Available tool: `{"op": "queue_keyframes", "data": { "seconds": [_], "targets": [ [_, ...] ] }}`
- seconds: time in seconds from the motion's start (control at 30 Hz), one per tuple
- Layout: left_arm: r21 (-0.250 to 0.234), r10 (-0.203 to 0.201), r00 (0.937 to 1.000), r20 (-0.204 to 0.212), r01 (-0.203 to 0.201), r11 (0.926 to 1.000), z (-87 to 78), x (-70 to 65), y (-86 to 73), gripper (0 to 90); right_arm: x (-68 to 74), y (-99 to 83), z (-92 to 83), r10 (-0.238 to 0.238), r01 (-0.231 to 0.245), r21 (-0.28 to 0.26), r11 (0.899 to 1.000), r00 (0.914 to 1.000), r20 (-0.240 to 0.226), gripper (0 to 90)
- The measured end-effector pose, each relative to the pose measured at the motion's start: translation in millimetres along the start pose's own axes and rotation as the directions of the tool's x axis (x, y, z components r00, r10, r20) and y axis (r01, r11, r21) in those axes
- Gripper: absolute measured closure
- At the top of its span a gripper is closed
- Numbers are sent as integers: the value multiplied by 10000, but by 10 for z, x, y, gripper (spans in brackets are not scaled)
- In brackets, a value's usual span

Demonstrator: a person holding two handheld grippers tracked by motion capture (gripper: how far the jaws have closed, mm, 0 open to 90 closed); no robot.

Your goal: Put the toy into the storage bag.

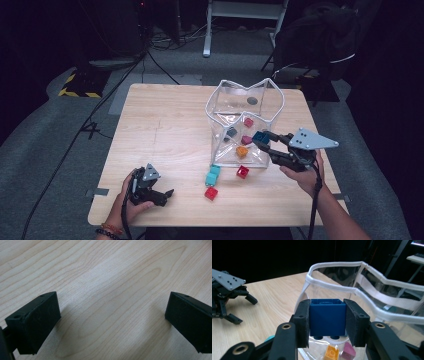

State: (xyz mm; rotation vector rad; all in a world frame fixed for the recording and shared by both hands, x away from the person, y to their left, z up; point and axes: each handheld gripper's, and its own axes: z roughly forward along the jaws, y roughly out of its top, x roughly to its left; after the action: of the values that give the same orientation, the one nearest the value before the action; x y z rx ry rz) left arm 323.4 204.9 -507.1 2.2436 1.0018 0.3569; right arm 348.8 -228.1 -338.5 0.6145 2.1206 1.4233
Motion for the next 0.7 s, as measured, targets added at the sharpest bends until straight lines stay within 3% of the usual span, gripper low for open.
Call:
{"op": "queue_keyframes", "data": {
  "seconds": [0.7],
  "targets": [
    [-3,-20,10000,5,20,10000,0,-1,0,1,-147,281,-97,-180,204,-459,9987,9985,526,594]
  ]
}}
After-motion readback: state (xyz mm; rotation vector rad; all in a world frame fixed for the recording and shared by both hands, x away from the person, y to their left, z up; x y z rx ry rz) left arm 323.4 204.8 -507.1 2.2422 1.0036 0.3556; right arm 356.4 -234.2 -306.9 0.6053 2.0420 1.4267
